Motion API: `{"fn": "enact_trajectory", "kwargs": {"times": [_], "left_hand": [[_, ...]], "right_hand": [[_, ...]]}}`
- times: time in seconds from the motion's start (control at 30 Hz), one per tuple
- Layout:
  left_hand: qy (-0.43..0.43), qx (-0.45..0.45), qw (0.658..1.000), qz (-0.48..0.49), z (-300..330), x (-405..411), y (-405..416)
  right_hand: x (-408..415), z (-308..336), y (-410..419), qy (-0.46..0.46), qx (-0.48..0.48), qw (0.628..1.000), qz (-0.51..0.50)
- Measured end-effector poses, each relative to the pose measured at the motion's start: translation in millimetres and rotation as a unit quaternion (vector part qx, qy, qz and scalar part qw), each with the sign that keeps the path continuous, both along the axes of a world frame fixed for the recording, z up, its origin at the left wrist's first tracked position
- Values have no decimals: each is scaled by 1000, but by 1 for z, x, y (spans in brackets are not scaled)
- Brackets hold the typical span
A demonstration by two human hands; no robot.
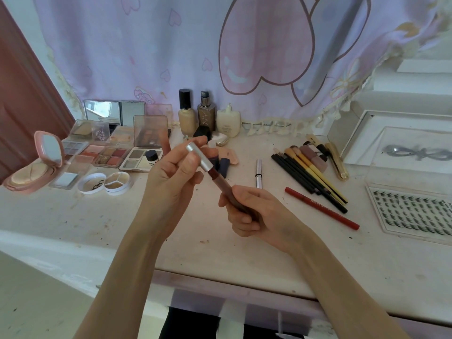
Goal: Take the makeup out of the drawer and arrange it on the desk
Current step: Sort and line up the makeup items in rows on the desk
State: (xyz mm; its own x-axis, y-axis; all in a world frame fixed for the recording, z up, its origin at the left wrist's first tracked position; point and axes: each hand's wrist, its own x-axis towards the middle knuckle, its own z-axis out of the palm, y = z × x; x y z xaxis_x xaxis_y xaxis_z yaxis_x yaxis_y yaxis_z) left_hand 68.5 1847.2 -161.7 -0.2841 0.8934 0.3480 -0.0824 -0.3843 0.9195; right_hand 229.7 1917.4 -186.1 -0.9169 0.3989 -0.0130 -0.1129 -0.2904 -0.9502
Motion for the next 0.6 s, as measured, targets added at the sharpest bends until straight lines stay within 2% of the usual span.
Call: {"fn": "enact_trajectory", "kwargs": {"times": [0.13,0.3,0.4,0.5,0.57,0.6], "left_hand": [[-33,-11,999,35,0,-3,2],[-9,-11,999,47,4,-1,2],[44,-15,997,54,2,0,-3],[109,-44,987,109,-7,-2,-14],[220,-82,957,168,-18,-7,-23],[294,-103,930,197,-25,-10,-28]], "right_hand": [[-1,-1,0,-1,17,1000,-18],[-1,-2,-1,-7,41,998,-37],[0,-4,-1,-24,77,994,-77],[0,-4,-1,-6,102,987,-127],[-2,-2,0,12,118,980,-157],[-3,-1,1,15,126,977,-172]]}}
